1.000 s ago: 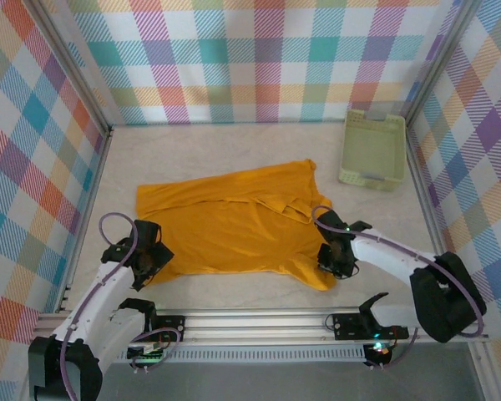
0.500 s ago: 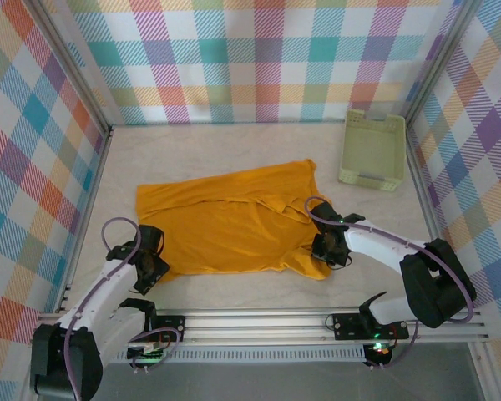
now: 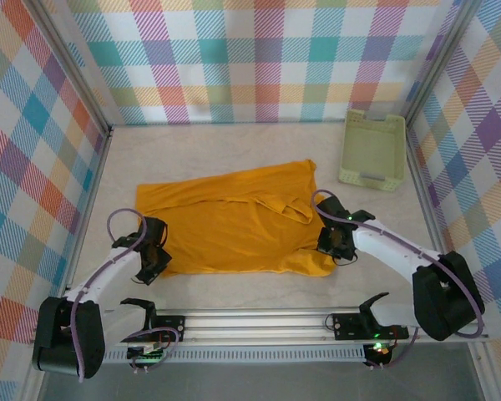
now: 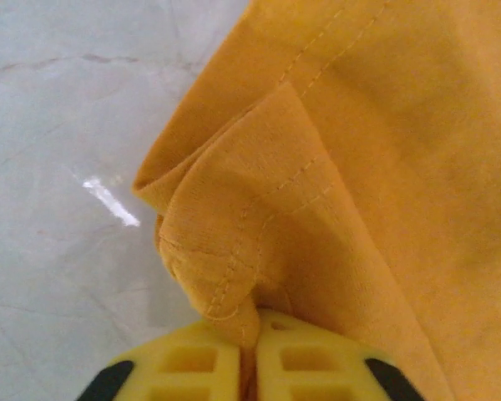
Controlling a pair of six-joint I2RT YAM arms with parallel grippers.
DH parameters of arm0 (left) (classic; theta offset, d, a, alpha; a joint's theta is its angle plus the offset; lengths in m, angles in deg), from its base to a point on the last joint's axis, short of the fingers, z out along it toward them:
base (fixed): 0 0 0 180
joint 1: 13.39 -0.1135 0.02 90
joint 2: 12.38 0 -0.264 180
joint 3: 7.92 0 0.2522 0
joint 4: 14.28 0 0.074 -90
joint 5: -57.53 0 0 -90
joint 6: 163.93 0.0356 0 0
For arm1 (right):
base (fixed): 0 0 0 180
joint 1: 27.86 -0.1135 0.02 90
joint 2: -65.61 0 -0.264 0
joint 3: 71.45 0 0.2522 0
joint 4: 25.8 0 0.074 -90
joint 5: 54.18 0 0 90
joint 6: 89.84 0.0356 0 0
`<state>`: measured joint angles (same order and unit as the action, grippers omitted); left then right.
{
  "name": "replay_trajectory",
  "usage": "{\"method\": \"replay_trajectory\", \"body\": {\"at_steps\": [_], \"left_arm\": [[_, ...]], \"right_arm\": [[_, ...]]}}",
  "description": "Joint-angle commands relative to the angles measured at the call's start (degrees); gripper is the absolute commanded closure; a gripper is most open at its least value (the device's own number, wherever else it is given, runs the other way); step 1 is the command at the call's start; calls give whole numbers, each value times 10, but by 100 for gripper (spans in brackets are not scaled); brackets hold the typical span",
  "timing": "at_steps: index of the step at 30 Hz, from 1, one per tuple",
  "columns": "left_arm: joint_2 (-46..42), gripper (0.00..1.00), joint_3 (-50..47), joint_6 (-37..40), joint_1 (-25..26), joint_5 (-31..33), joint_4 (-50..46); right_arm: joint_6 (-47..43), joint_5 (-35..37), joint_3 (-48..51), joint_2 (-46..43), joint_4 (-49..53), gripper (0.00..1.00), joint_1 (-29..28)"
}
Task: Fold the inside-out t-shirt
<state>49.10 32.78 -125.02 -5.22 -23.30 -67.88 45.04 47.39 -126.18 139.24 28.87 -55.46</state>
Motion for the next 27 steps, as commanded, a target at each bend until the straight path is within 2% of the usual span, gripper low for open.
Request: {"method": "replay_trajectory", "body": {"at_steps": [1, 4, 11, 17, 21, 27], "left_arm": [[5, 95, 24, 17, 2, -3, 2], [-4, 100, 58, 24, 2, 14, -19], [-1, 100, 119, 33, -8, 41, -43], [57, 100, 186, 58, -67, 17, -23], [129, 100, 244, 70, -101, 6, -12], [228, 100, 301, 70, -124, -14, 18]], "right_arm": [[-26, 9, -27, -22, 28, 91, 7], [-40, 18, -67, -20, 57, 94, 8], [-78, 18, -177, 9, 73, 97, 28], [-117, 6, -338, 116, 72, 98, 52], [-133, 7, -445, 204, 73, 99, 75], [-155, 9, -585, 337, 81, 100, 87]]}}
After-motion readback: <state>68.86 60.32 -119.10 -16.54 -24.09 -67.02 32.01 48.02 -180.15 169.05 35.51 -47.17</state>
